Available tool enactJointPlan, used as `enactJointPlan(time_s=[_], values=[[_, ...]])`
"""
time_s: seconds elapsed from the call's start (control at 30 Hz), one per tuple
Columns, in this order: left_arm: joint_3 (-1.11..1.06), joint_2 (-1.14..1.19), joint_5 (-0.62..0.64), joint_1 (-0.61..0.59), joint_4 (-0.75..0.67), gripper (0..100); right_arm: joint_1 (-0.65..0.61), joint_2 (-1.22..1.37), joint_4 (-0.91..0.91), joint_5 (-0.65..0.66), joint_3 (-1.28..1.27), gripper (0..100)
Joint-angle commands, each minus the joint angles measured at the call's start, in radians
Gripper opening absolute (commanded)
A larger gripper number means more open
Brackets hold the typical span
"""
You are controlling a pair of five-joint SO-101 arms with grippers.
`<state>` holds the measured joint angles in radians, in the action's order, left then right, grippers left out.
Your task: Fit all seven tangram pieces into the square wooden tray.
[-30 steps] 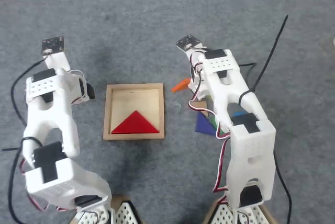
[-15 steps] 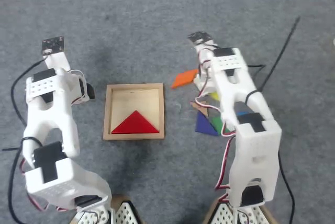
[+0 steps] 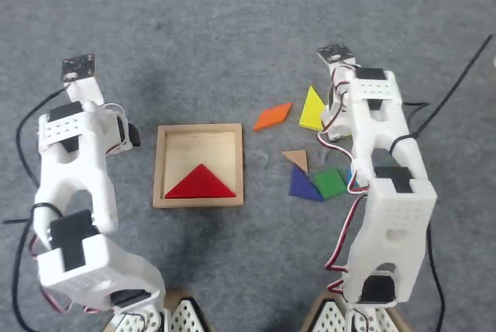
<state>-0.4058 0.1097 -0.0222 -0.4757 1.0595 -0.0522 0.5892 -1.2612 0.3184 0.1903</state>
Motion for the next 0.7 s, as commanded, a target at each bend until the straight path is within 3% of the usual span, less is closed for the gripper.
enactJointPlan(time_s=[0.0, 0.2, 0.33, 0.67], values=[[0.015, -0.055, 0.006, -0.003, 0.006, 22, 0.012, -0.079, -0.038, -0.023, 0.054, 18.8], [0.016, -0.055, 0.006, -0.002, 0.006, 22, -0.142, -0.087, -0.018, -0.08, 0.06, 33.6], [0.016, -0.055, 0.006, -0.003, 0.006, 22, -0.229, -0.094, 0.021, -0.153, 0.06, 35.0], [0.015, -0.055, 0.006, -0.002, 0.006, 22, -0.183, -0.001, 0.104, -0.169, 0.071, 34.9]])
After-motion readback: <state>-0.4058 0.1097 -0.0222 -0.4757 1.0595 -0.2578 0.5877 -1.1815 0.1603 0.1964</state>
